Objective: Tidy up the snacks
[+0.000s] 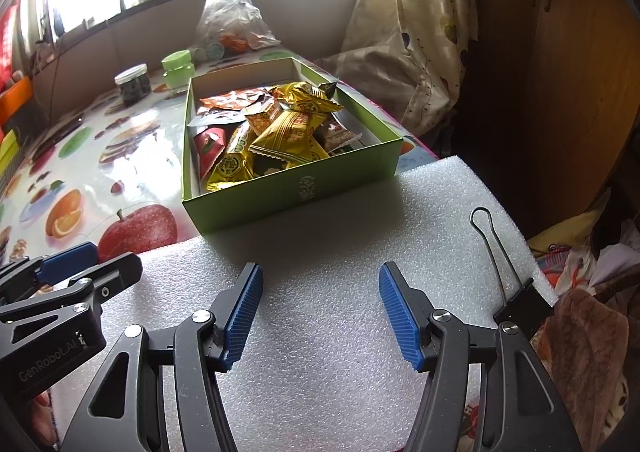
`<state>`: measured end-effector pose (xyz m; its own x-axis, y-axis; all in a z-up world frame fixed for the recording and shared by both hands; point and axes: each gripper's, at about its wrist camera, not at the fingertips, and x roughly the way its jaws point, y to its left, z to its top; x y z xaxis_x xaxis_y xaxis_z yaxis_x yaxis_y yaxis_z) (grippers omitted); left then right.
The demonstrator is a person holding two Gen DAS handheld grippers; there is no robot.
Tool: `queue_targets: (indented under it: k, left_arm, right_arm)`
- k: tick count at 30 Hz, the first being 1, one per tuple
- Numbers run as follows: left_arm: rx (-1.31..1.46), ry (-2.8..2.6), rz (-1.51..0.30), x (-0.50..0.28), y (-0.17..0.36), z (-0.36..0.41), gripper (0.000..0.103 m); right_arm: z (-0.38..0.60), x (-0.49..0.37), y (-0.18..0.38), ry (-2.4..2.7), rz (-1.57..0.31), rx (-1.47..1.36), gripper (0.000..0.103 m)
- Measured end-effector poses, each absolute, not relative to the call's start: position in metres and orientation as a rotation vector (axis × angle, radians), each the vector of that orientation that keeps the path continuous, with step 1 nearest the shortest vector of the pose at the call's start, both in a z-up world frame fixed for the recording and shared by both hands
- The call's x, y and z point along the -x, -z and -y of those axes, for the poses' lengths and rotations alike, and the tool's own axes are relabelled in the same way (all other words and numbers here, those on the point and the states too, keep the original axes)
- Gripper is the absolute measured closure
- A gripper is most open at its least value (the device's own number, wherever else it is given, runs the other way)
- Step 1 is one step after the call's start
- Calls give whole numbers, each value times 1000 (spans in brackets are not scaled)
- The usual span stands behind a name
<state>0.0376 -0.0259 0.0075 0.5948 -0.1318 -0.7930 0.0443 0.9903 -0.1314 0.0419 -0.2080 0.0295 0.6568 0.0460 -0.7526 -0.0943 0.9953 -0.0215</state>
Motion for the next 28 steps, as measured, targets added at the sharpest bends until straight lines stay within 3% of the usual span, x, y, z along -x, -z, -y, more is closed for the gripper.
queue_targets:
  k: [28]
  left_arm:
    - [101,103,-928,-37,-7,26,48]
  right_arm:
    - [211,-43,-30,-73,-844,56,42]
